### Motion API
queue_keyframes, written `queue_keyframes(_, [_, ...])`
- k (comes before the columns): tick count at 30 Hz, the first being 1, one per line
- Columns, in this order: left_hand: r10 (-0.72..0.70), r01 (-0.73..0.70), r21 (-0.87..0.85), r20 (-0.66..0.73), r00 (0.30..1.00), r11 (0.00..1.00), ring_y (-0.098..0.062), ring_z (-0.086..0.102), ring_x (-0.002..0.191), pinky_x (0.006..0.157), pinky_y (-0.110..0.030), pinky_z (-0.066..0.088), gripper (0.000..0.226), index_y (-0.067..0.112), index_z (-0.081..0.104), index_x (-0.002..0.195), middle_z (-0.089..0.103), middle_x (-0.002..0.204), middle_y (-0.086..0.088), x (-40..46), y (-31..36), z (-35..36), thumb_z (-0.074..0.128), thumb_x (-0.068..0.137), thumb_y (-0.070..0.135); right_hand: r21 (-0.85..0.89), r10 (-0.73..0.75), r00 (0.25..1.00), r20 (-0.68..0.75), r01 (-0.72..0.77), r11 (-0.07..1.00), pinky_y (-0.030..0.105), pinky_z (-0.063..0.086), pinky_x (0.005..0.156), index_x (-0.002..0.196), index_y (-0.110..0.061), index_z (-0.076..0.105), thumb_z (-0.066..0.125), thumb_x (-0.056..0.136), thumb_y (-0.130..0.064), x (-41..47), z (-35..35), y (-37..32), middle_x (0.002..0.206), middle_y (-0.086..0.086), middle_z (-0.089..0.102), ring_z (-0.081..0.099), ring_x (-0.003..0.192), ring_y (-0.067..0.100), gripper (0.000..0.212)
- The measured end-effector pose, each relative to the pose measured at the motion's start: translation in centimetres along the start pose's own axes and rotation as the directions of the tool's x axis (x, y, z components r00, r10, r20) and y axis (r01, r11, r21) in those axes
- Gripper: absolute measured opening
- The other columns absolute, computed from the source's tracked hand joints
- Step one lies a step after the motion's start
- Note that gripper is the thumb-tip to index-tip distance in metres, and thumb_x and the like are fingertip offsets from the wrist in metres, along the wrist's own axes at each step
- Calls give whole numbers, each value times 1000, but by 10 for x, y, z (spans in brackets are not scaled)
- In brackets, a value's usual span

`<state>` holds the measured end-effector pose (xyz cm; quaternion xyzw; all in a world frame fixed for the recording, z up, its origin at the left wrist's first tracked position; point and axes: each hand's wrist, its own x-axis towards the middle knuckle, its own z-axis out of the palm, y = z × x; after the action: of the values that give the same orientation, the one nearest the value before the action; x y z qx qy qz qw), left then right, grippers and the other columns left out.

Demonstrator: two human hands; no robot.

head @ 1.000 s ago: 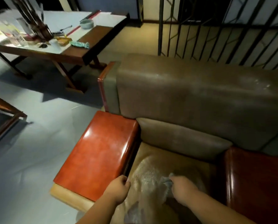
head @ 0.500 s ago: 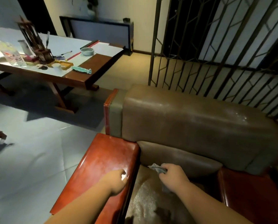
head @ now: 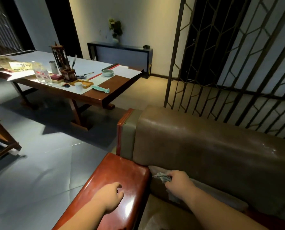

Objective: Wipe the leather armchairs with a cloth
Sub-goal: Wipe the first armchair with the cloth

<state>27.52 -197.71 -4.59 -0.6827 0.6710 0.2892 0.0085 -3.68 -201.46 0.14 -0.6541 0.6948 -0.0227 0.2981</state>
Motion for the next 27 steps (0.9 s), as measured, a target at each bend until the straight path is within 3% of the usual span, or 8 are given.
queue_keyframes(3, [-12, 12, -4, -29, 1000, 1000, -17, 61, 127, 105, -31, 49, 48, 25, 56, 147, 65, 143, 3, 15, 17, 0, 47, 106, 48, -30, -31, 999, 24, 32, 999, 36, 62, 83, 105, -33, 73, 63, 88, -28, 19, -8, 13, 93, -9, 72, 70, 84, 10, 20])
queue_keyframes(9, [-22, 20, -25, -106, 994, 999, -18, 65, 120, 100, -31, 51, 46, 28, 59, 143, 69, 135, 4, 57, 68, 1, 51, 103, 51, -63, -130, 991, 23, 131, 989, 35, 58, 81, 91, -28, 69, 63, 86, -29, 67, -35, 42, 87, -7, 68, 64, 83, 11, 8])
queue_keyframes(12, [-23, 18, -31, -146, 989, 999, -16, 66, 117, 99, -30, 52, 45, 29, 61, 140, 70, 131, 5, 85, 98, 1, 53, 102, 51, -51, -170, 985, 11, 171, 984, 31, 57, 73, 92, -31, 69, 64, 87, -31, 94, -46, 54, 85, -9, 68, 63, 78, 6, 8])
queue_keyframes(16, [-39, 30, -48, -206, 978, 998, -16, 66, 118, 99, -29, 52, 42, 31, 62, 138, 71, 131, 6, 127, 131, 2, 55, 101, 51, -41, -229, 973, -16, 228, 973, 34, 59, 74, 93, -36, 69, 62, 79, -35, 133, -51, 67, 81, -12, 67, 62, 76, 4, 15])
queue_keyframes(20, [-59, 52, -34, -238, 969, 998, -17, 64, 125, 105, -30, 50, 50, 30, 56, 147, 67, 138, 3, 158, 149, 15, 54, 102, 51, 49, -305, 951, -48, 307, 950, 18, 52, 61, 104, -46, 71, 68, 83, -38, 172, -46, 69, 88, -20, 67, 65, 78, 0, 23])
queue_keyframes(22, [-73, 70, -23, -224, 972, 997, -18, 63, 125, 105, -31, 50, 52, 30, 54, 148, 66, 140, 3, 165, 152, 19, 54, 101, 51, 94, -354, 933, -62, 359, 929, 14, 48, 64, 110, -48, 71, 70, 84, -38, 187, -47, 63, 88, -24, 66, 64, 79, -3, 28])
queue_keyframes(26, [-115, 107, -45, -230, 966, 993, -18, 64, 124, 106, -31, 50, 52, 29, 54, 149, 67, 139, 2, 179, 152, 6, 56, 101, 50, 147, -425, 900, -96, 435, 889, 12, 43, 60, 88, -56, 68, 65, 83, -38, 205, -72, 38, 78, -25, 67, 64, 77, -6, 19])
queue_keyframes(27, [-114, 106, -47, -249, 962, 993, -19, 64, 124, 106, -32, 51, 52, 28, 54, 149, 67, 139, 1, 186, 152, -1, 57, 101, 50, 149, -437, 892, -111, 450, 880, 15, 45, 61, 90, -54, 69, 64, 83, -37, 210, -82, 29, 77, -24, 67, 65, 77, -5, 19])
